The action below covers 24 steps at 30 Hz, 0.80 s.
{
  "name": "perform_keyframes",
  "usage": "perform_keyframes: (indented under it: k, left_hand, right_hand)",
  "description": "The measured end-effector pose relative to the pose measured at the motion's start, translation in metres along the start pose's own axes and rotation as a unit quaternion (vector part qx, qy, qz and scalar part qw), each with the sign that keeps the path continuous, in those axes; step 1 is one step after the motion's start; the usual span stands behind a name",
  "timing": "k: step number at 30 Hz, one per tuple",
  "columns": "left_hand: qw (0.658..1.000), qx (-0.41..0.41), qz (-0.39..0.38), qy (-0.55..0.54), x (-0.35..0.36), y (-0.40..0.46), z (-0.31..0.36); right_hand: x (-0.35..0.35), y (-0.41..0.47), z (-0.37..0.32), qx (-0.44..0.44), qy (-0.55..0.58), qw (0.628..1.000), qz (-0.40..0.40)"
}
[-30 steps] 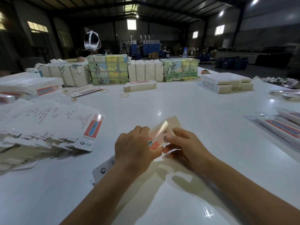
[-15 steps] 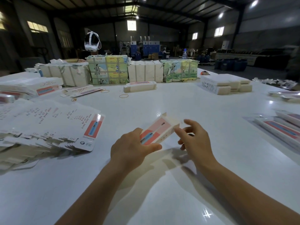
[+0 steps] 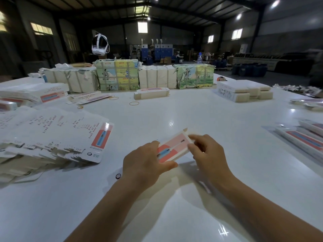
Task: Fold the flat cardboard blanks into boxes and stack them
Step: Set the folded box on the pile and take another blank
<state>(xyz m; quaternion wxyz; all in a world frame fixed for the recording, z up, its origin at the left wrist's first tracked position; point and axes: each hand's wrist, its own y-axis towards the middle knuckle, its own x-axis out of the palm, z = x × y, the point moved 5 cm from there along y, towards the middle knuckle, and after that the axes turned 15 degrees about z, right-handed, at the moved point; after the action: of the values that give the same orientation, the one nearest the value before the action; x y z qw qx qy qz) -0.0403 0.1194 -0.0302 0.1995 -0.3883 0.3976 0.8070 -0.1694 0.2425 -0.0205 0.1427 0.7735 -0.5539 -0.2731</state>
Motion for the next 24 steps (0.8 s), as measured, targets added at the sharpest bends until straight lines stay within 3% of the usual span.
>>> perform_keyframes:
  k: [3,5,12,18,24]
  left_hand:
    - [0.999,0.032,-0.005,0.04,0.0,0.0,0.003]
    - [0.996,0.059,0.0,0.061,0.001,0.0,0.006]
    - [0.995,0.067,0.022,0.067,0.003,-0.001,0.008]
    - [0.993,0.069,0.026,0.095,0.006,-0.002,0.01]
    - [0.998,0.05,0.015,0.045,0.001,-0.002,0.009]
  right_hand:
    - [0.007,0.003,0.011,0.084,-0.01,0.994,-0.072]
    - [0.008,0.003,0.013,0.088,-0.042,0.991,-0.089]
    - [0.006,0.004,0.014,0.056,-0.011,0.997,-0.044]
    - [0.009,0.001,0.015,0.077,0.003,0.995,-0.063]
    - [-0.006,0.012,0.013,0.08,-0.084,0.993,-0.008]
